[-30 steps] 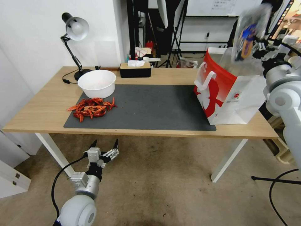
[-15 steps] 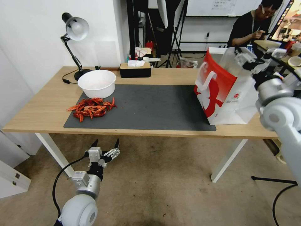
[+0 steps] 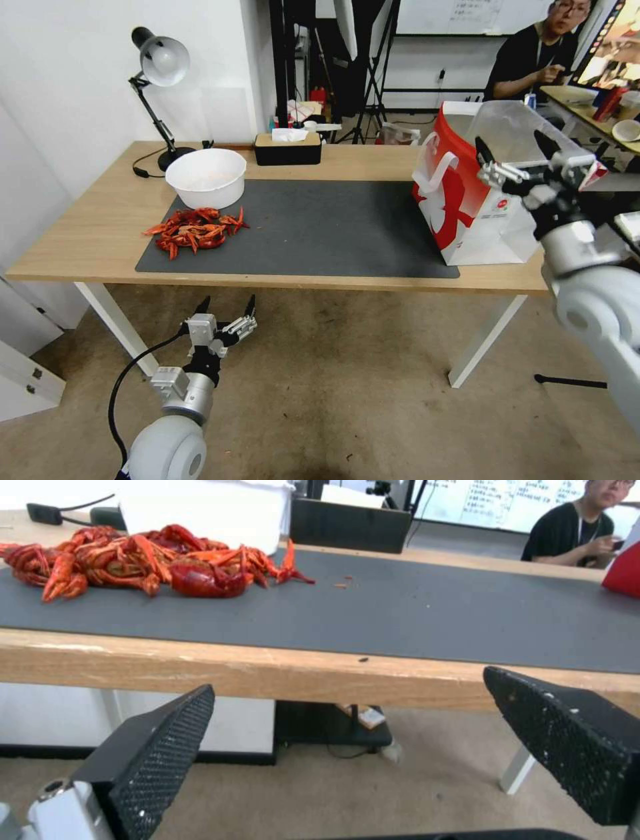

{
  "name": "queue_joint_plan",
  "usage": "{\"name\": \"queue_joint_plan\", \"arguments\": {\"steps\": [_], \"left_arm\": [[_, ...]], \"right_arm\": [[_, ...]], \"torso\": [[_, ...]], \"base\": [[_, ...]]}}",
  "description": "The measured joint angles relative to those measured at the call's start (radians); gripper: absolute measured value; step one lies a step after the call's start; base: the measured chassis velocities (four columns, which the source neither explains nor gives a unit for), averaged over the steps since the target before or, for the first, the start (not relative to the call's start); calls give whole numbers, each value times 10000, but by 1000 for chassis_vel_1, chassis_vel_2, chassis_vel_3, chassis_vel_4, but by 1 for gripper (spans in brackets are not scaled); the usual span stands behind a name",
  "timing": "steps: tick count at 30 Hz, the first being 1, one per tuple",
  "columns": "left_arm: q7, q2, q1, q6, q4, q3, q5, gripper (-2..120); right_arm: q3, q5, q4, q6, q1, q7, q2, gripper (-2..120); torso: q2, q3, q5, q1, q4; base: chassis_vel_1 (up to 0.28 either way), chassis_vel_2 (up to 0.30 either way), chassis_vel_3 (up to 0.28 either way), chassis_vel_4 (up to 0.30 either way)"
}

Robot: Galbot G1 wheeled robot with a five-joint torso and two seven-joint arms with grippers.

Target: Close the takeout container lid, then place the container into the takeout bag.

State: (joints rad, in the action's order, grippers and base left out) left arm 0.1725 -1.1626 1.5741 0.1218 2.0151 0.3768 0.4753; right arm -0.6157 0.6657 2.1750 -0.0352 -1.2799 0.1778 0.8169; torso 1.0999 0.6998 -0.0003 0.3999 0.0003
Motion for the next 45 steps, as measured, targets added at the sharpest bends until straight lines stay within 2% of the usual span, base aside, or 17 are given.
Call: {"name": "queue_joint_plan", "arguments": {"steps": [2, 4, 5, 7, 8, 10, 12, 13, 20, 45], "left_arm": [[-7, 1, 0, 42, -1, 9, 54, 100], [-6, -14, -21, 175, -6, 35, 53, 100], [-6, -14, -21, 175, -6, 35, 53, 100], [2, -46, -12, 284, -20, 51, 20, 100], [2, -46, -12, 284, -20, 51, 20, 100], [23, -96, 20, 493, -134, 53, -86, 100], [39, -110, 20, 530, -159, 55, -110, 100], [55, -134, 19, 588, -203, 55, -159, 100], [57, -177, -38, 817, -337, 24, -319, 100], [-2, -152, 86, 950, -379, 31, -382, 100]], "right_arm": [[-42, -277, 69, -138, -421, -27, 248, 100], [-116, -914, 147, -540, -1269, -97, 843, 100], [-116, -914, 147, -540, -1269, -97, 843, 100], [-136, -1542, 169, -909, -2083, -188, 1458, 100], [-136, -1542, 169, -909, -2083, -188, 1458, 100], [-16, -2571, -36, -1608, -3238, -262, 2406, 100], [31, -2759, -114, -1768, -3488, -303, 2602, 100], [169, -3102, -312, -2115, -3982, -426, 3024, 100], [699, -3809, -1151, -2980, -4622, -699, 4016, 100], [805, -3654, -1315, -2973, -4459, -820, 4094, 100]], "torso": [[0, 0, 3, 0, -1], [0, 0, 2, 0, -1], [0, 0, 2, 0, -1], [1, 1, 3, 0, -5], [1, 1, 3, 0, -5], [1, 0, 2, 0, -3], [1, 0, 5, 0, -4], [1, 0, 2, -1, -8], [1, 0, 1, -1, -4], [1, 1, 3, 0, -3]], "base": [[0, 0, 0, 0], [0, 0, 0, 0], [0, 0, 0, 0], [0, 0, 0, 0], [0, 0, 0, 0], [0, 0, 0, 0], [0, 0, 0, 0], [0, 0, 0, 0], [0, 0, 0, 0], [0, 0, 0, 0]]}}
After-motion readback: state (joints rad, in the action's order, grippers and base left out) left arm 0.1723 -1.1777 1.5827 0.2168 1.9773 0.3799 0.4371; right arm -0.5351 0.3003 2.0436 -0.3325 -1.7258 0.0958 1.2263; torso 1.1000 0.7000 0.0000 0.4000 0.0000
